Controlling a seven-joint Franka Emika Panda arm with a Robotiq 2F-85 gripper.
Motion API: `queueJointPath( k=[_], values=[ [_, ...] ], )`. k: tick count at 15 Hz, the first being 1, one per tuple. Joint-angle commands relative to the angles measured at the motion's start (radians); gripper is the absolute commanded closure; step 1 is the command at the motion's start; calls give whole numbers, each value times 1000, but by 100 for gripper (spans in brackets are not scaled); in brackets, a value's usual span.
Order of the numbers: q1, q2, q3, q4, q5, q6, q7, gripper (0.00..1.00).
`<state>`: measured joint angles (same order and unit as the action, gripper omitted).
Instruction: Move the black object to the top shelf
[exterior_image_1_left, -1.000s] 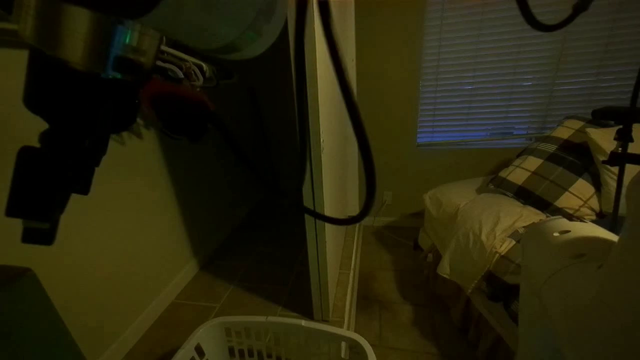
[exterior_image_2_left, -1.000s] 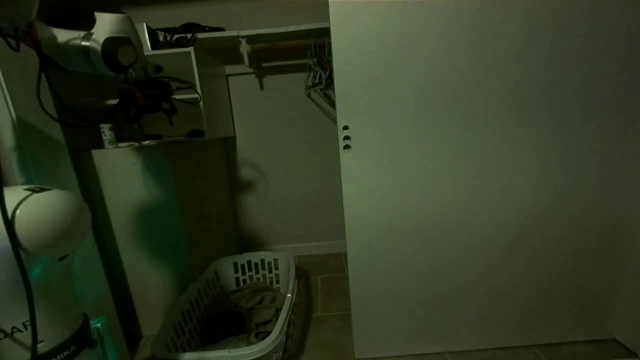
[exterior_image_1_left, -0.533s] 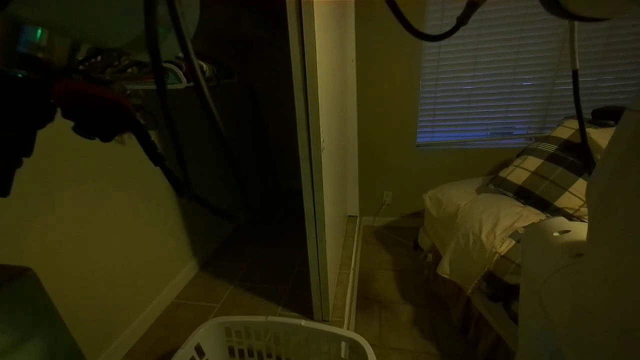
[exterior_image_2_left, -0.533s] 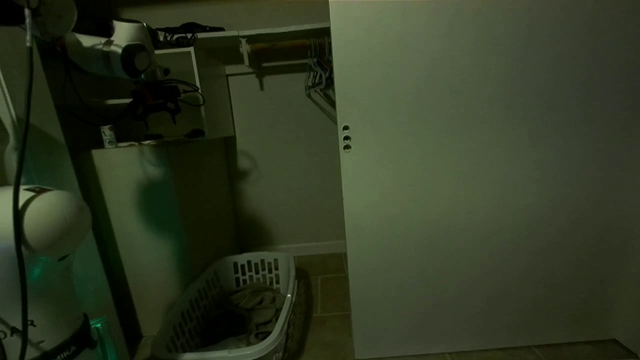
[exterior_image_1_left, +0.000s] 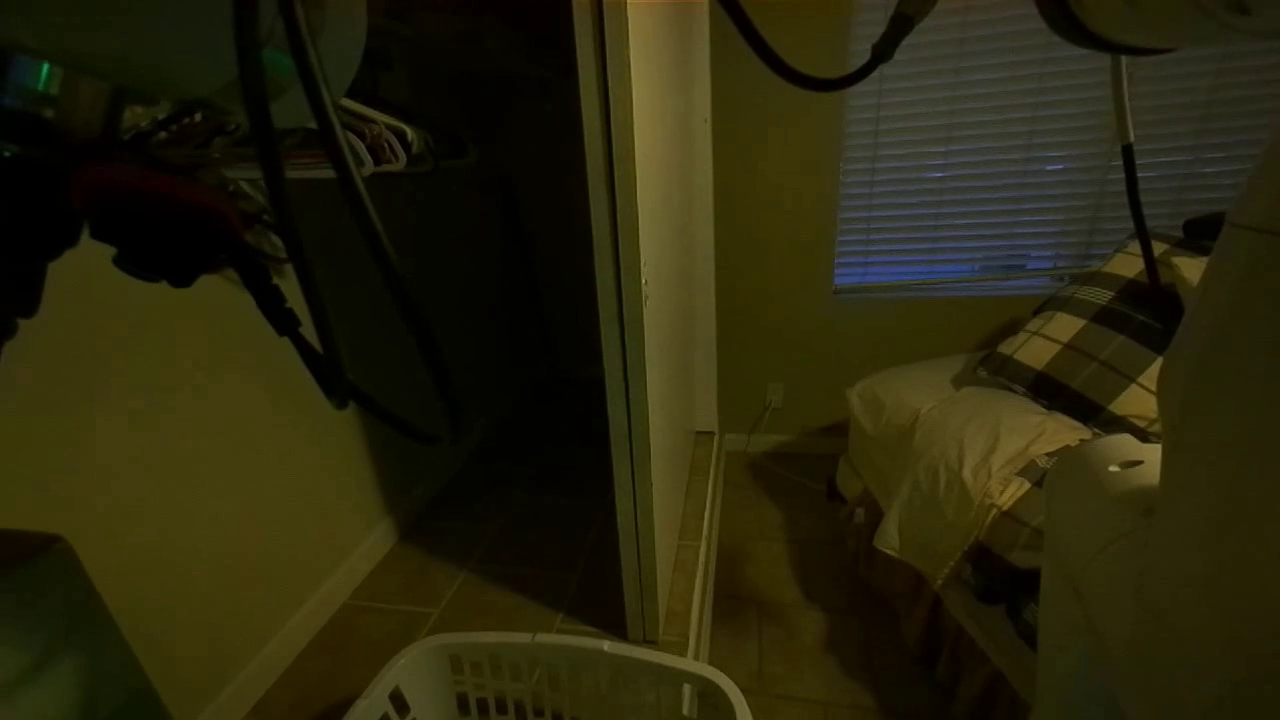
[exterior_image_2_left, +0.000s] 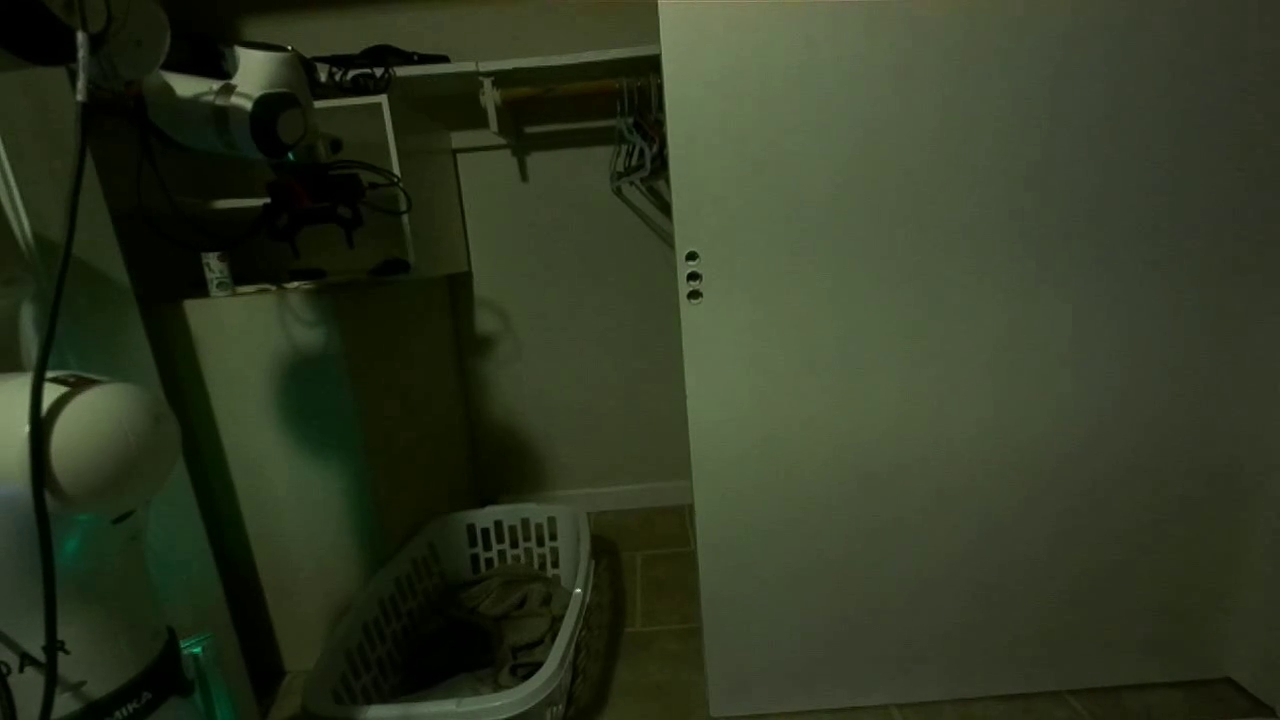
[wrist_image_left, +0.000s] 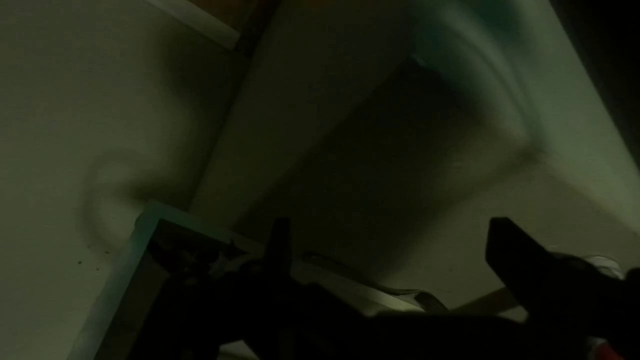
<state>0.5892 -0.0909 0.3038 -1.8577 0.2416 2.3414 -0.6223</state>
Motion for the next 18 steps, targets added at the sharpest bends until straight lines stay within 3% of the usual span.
queueJointPath(
  k=[1, 9, 14, 18],
  values=[
    [-37, 12, 39, 15, 10, 4, 52, 0],
    [-69, 142, 116, 113, -84, 153, 369, 0],
    [-67, 247, 116, 201, -244, 217, 579, 0],
    [-49, 321, 111, 292, -281, 213, 661, 0]
  ],
)
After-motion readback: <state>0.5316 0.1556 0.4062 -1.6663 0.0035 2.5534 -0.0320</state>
